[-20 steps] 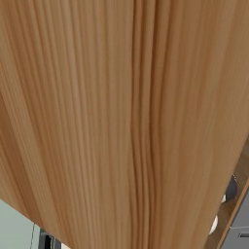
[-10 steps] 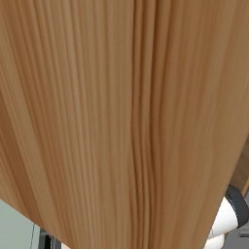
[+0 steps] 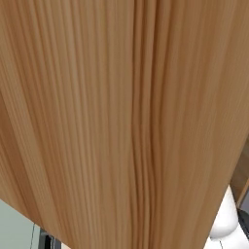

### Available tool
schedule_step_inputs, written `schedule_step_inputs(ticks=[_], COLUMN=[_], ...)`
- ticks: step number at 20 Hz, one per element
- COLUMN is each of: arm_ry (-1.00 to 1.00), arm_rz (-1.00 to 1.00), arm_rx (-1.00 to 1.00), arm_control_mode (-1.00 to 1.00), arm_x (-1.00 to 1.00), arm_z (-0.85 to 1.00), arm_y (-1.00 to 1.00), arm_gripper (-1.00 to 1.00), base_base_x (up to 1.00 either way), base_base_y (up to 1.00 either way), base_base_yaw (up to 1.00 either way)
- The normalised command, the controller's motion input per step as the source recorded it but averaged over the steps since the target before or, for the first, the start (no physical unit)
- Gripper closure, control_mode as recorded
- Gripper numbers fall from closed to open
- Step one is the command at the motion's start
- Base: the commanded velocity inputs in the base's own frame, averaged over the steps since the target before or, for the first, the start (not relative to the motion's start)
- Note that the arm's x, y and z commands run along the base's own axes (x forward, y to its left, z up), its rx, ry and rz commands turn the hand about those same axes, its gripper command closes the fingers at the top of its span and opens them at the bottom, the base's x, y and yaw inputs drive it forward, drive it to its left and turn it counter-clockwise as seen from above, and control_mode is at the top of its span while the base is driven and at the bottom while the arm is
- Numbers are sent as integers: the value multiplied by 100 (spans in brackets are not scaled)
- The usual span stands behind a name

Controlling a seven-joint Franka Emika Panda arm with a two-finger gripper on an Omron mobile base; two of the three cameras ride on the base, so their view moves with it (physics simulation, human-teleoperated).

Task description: Close all open cabinet doors.

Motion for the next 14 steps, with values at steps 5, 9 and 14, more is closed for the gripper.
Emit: schedule_step_inputs(ticks=[5, 9, 14], arm_ry=[0, 6, 4], arm_rz=[37, 32, 25], arm_rx=[0, -2, -9], arm_control_mode=[-100, -100, -100], arm_x=[-63, -59, -56], arm_z=[17, 12, 2], arm_y=[-34, -22, -12], arm_gripper=[-100, -100, -100], base_base_x=[0, 0, 0], base_base_y=[0, 0, 0], base_base_yaw=[0, 0, 0])
